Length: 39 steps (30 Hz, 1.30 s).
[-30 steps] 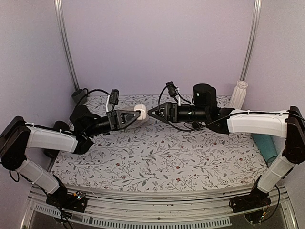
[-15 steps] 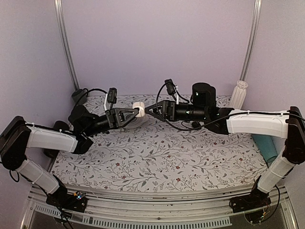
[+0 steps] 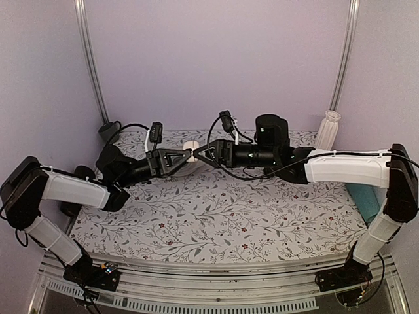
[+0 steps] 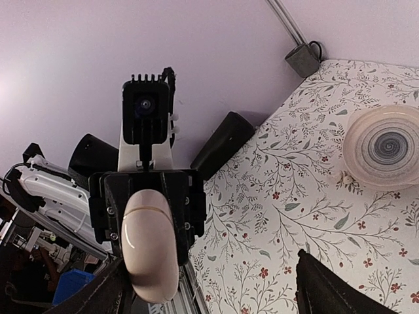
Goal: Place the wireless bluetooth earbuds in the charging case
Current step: Open the charging case.
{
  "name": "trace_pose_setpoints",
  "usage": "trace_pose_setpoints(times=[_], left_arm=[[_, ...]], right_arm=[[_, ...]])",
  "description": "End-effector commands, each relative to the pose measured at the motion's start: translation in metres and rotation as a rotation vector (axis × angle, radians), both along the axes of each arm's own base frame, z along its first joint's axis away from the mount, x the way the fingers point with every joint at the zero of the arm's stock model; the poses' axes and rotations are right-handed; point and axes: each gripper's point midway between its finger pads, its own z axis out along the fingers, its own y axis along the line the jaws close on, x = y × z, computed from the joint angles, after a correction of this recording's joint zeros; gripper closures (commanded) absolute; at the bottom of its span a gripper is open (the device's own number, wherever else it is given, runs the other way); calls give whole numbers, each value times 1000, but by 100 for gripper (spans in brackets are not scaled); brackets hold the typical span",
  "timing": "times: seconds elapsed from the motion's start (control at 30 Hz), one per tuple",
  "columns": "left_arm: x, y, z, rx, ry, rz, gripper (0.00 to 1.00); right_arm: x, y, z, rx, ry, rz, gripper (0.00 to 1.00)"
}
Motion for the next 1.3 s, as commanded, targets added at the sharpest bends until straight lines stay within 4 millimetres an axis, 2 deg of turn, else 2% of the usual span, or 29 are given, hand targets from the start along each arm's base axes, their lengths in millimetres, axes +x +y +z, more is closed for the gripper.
trace_pose_setpoints(times=[0.0, 0.23, 0.43, 0.93, 1.07, 1.27], left_arm=[[-6, 6, 21, -47, -71, -14, 100], [-10, 11, 29, -55, -96, -10, 100], [-10, 13, 31, -57, -105, -7, 100], [0, 13, 21, -25, -80, 35, 100], [2, 11, 20, -17, -77, 34, 100], [2, 10, 20, -16, -76, 32, 100]], right_arm=[[11, 2, 1, -7, 24, -44, 14], [18, -16, -11, -7, 76, -87, 15], [19, -21, -12, -6, 82, -95, 15], [1, -14, 17, 55, 11, -7, 17], [-2, -6, 19, 64, 10, 19, 24], [-6, 5, 20, 76, 18, 47, 40]])
